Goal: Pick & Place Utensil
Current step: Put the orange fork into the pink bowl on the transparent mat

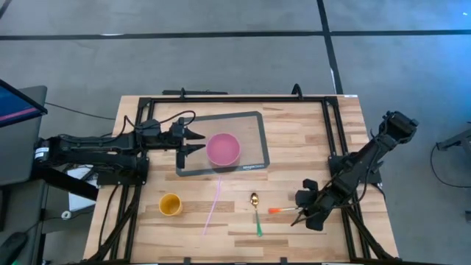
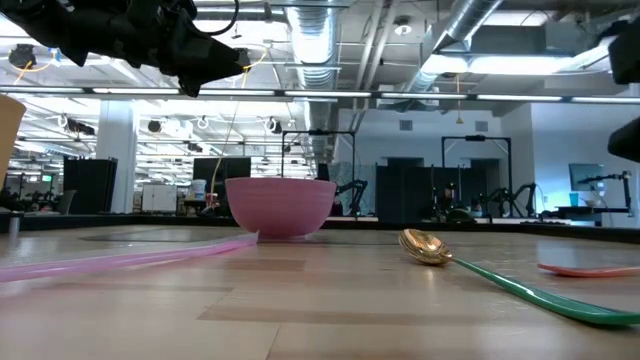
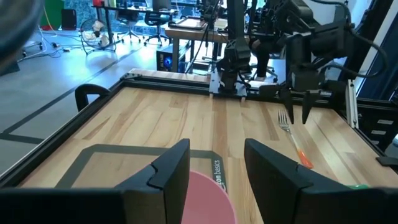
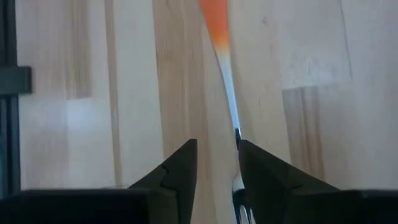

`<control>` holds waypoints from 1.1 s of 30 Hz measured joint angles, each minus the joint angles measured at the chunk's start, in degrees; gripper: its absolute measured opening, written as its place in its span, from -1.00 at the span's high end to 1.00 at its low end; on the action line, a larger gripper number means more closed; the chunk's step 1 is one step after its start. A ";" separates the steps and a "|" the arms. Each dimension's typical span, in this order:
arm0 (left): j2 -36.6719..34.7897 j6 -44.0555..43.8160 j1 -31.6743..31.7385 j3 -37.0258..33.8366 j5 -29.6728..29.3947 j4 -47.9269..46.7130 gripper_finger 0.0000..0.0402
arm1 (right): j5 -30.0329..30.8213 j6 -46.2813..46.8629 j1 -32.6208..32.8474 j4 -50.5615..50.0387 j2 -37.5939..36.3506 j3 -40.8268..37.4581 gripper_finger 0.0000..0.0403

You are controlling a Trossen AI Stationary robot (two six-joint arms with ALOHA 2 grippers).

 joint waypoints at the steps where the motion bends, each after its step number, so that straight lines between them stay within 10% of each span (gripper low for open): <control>1: 0.00 0.02 0.00 0.00 0.01 0.02 0.23 | 0.00 0.06 0.05 0.27 0.00 -0.37 0.45; 33: 0.00 0.04 0.01 0.00 0.01 0.45 0.23 | 2.97 -11.05 -0.23 10.46 0.02 -7.66 0.45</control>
